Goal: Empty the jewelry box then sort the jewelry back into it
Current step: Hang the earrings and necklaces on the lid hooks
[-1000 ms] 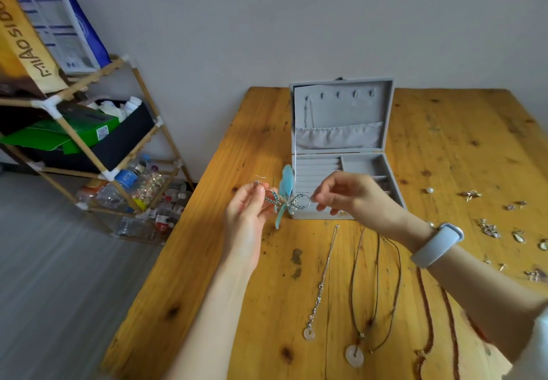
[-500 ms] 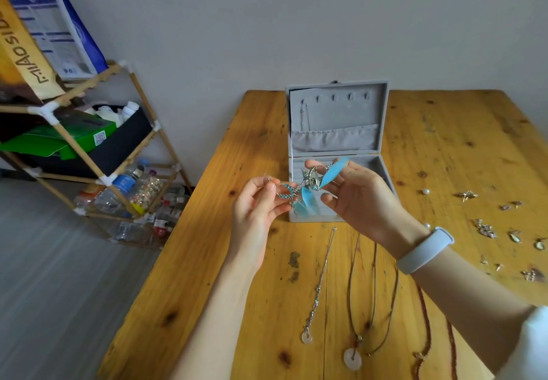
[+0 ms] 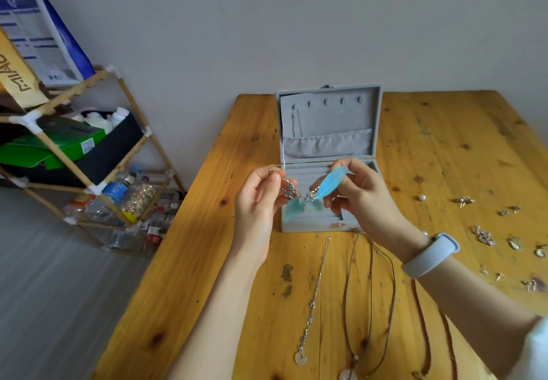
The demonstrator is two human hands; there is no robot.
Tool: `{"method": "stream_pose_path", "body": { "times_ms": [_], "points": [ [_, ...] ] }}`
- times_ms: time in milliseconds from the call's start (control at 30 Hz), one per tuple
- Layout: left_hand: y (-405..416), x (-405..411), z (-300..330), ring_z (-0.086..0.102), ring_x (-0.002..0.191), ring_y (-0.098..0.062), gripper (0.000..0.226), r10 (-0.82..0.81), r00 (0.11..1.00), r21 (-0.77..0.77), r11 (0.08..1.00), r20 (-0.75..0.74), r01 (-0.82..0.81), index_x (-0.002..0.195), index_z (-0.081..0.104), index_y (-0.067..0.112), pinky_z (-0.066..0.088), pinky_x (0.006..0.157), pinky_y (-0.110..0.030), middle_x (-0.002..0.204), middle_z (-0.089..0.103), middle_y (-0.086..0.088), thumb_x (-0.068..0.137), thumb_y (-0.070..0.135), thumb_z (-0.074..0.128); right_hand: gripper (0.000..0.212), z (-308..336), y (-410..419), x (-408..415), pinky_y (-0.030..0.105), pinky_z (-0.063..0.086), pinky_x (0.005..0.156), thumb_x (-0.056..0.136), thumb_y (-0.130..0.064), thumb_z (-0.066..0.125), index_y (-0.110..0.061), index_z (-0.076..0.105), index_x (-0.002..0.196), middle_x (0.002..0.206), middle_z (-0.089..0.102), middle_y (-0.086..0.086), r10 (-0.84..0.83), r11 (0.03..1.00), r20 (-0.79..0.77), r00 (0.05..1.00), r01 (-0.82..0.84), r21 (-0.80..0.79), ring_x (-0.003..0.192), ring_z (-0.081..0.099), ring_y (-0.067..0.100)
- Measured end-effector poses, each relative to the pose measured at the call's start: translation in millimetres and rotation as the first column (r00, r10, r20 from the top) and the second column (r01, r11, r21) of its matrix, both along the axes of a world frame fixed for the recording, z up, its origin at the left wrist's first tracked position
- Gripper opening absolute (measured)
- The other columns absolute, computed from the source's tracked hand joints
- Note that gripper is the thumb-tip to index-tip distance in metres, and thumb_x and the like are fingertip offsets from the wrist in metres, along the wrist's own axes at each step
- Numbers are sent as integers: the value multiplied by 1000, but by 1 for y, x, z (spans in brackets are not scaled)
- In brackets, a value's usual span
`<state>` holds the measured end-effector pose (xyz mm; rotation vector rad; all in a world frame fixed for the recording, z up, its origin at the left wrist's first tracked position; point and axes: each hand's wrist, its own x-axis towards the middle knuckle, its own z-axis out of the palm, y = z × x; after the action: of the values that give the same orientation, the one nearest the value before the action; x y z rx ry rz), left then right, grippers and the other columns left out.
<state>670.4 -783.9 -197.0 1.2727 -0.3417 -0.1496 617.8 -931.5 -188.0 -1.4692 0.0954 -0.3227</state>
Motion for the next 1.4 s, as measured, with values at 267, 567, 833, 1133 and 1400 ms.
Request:
{"method": "stream_pose_path", "body": {
  "times_ms": [267, 567, 833, 1133, 1400],
  "points": [
    [-13, -2, 4, 63, 84, -12, 14, 14, 997, 127, 992, 73, -23, 90, 64, 17, 51, 84, -35, 77, 69, 6, 91, 11, 52, 21, 0, -2, 1, 19, 44, 44, 94, -1, 39, -11, 47, 77, 71, 67, 3, 70, 993, 94, 993, -78, 88, 53, 58, 13],
    [-10, 1, 4, 63, 80, -13, 13, 82, 995, -103, 991, -54, -87, 88, 62, 11, 52, 71, -26, 80, 68, -1, 90, 7, 50, 19, -9, -5, 1, 21, 45, 45, 94, -2, 40, -11, 46, 79, 69, 66, -2, -114, 991, 181, 977, 124, -46, 53, 58, 14],
    [-27, 32, -2, 62, 79, -8, 11, 131, 991, 30, 991, -41, -130, 87, 63, 14, 51, 69, -21, 79, 66, 2, 90, 7, 54, 19, 1, -19, 39, 21, 49, 58, 91, -7, 51, -14, 55, 74, 71, 64, 1, -297, 941, 14, 955, 291, 173, 60, 59, 9],
    [-80, 122, -3, 58, 77, -4, 8, 184, 932, 398, 865, 313, -305, 84, 63, 18, 47, 72, -18, 81, 62, 7, 86, 11, 60, 18, 1, -61, 138, 29, 47, 79, 87, -1, 51, -3, 68, 93, 83, 68, 9, -468, 772, 64, 881, 443, -456, 77, 60, 19],
    [-99, 158, -18, 37, 113, -2, 4, 239, 838, 406, 788, 490, -462, 86, 68, 10, 25, 93, -9, 131, 38, -2, 83, 10, 64, 15, -7, -64, 174, 13, 36, 77, 85, -4, 57, -4, 70, 93, 93, 70, 12, -561, 595, 294, 774, 624, -508, 88, 62, 24]
  ]
}}
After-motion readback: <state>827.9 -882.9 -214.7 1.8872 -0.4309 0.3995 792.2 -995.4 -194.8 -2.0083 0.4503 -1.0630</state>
